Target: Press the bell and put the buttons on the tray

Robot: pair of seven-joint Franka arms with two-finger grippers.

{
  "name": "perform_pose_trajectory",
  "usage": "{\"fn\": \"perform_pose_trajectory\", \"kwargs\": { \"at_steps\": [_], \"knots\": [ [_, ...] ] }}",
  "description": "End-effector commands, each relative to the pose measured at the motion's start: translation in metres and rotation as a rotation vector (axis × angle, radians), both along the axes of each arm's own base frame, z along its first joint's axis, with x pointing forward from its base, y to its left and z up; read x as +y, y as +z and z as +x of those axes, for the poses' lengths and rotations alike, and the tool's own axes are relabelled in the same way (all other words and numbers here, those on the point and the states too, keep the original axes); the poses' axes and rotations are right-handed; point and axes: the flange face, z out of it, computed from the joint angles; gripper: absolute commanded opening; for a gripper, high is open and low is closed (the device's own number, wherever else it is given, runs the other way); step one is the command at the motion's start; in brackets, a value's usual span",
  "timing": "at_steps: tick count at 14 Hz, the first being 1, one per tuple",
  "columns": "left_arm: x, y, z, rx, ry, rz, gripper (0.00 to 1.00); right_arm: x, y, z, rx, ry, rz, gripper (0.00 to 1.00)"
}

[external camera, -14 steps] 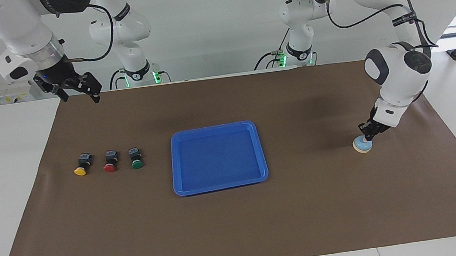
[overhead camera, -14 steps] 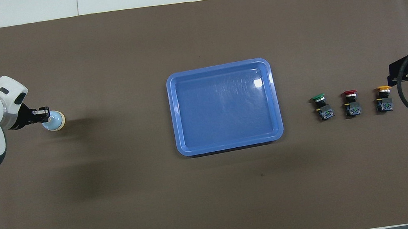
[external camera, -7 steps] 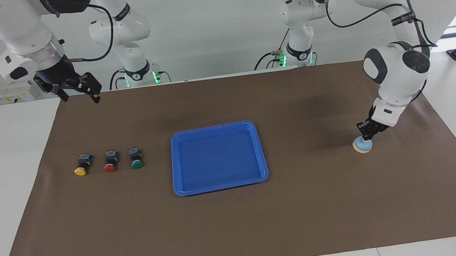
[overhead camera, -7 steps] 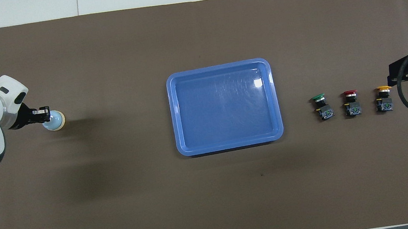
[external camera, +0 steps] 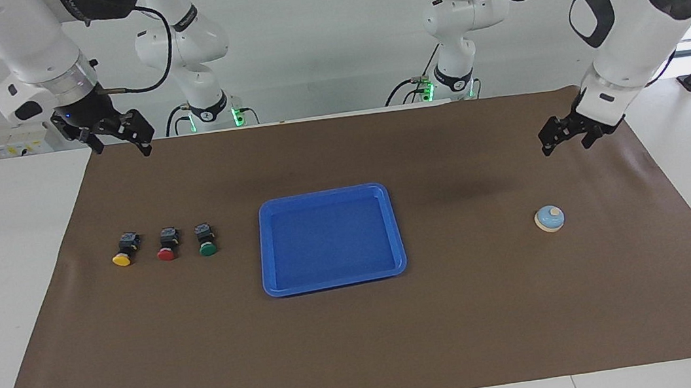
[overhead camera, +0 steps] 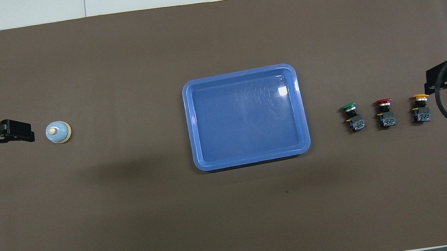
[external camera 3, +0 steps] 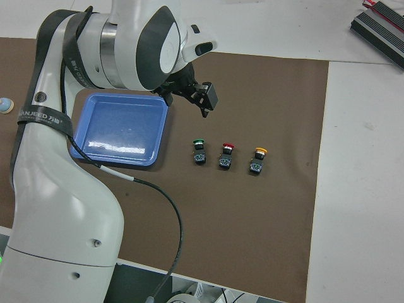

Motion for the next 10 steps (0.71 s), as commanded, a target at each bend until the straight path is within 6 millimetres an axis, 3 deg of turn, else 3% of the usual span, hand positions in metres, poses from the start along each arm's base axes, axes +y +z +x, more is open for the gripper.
{"fn": "perform_pose_trajectory", "kwargs": {
  "at_steps": [1, 4, 6, 8, 10],
  "knots": [
    [-0.002, 0.023, -0.017, 0.059, 0.012, -0.001, 1.0, -0.028, 0.002, -0.011, 0.017, -0.042, 0.007, 1.0],
    [-0.002, 0.039, -0.009, 0.083, -0.001, 0.008, 1.0, -0.029, 0.001, -0.012, 0.022, -0.031, 0.006, 1.0],
    [-0.01, 0.044, -0.007, 0.08, -0.015, 0.008, 1.0, -0.034, 0.001, -0.01, 0.001, 0.072, 0.018, 1.0],
    [-0.009, 0.04, -0.008, 0.077, -0.012, 0.01, 1.0, -0.055, -0.012, -0.009, -0.037, 0.062, 0.013, 1.0],
    [-0.008, 0.037, -0.008, 0.082, -0.011, 0.011, 1.0, -0.07, -0.039, -0.006, -0.065, 0.035, 0.01, 1.0]
  ]
}}
